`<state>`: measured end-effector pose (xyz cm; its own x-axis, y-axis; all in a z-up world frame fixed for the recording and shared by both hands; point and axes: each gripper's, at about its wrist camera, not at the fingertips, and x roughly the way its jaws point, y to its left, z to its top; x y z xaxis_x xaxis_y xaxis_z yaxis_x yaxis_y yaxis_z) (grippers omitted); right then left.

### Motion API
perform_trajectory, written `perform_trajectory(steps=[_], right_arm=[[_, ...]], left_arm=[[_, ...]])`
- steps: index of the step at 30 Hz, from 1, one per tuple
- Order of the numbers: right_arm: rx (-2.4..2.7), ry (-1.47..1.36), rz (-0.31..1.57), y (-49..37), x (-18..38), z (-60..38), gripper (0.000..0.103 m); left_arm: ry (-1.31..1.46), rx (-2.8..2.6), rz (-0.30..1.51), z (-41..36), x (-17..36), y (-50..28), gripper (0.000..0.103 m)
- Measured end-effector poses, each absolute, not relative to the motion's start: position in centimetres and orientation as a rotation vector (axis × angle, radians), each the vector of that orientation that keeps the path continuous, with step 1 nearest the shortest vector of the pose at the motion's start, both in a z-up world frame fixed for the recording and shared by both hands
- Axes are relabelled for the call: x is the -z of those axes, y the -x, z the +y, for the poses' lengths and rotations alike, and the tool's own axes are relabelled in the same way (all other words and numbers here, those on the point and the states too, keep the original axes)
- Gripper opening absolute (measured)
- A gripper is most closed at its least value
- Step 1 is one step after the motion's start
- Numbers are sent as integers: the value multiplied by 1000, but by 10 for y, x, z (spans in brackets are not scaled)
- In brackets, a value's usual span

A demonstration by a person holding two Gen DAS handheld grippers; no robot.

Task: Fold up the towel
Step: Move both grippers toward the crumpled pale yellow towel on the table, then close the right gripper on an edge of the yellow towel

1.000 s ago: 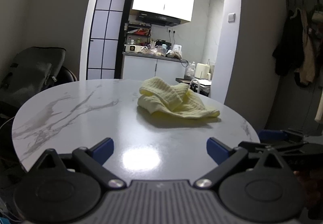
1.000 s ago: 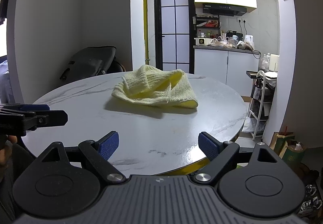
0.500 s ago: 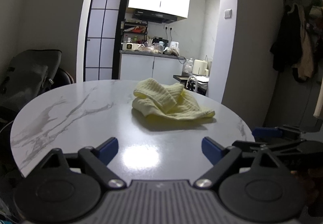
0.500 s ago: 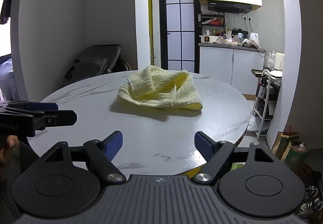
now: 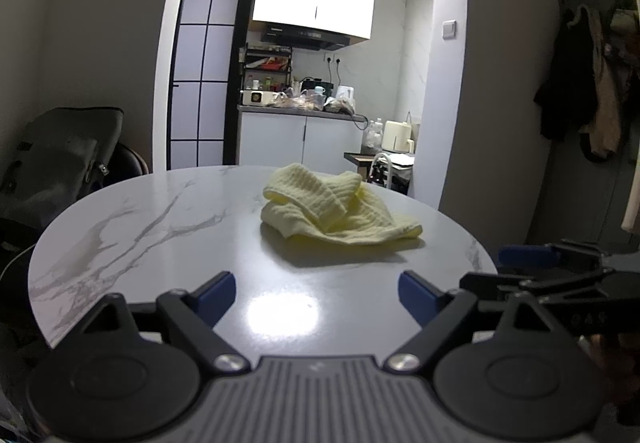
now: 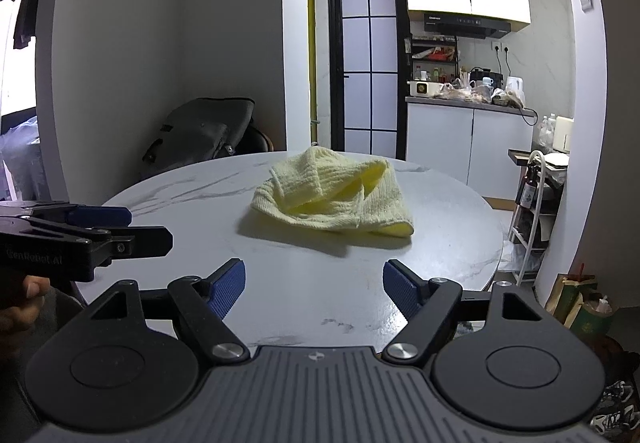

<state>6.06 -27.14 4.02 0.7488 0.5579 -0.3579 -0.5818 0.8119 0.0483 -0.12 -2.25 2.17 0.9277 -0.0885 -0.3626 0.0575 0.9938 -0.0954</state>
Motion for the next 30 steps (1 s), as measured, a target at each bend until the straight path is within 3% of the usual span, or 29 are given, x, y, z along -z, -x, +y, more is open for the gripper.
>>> perform_trajectory(steps=[30], right_arm=[[-635, 39, 378, -85, -42, -277, 80]], left_arm=[[92, 30, 397, -28, -25, -17, 90]])
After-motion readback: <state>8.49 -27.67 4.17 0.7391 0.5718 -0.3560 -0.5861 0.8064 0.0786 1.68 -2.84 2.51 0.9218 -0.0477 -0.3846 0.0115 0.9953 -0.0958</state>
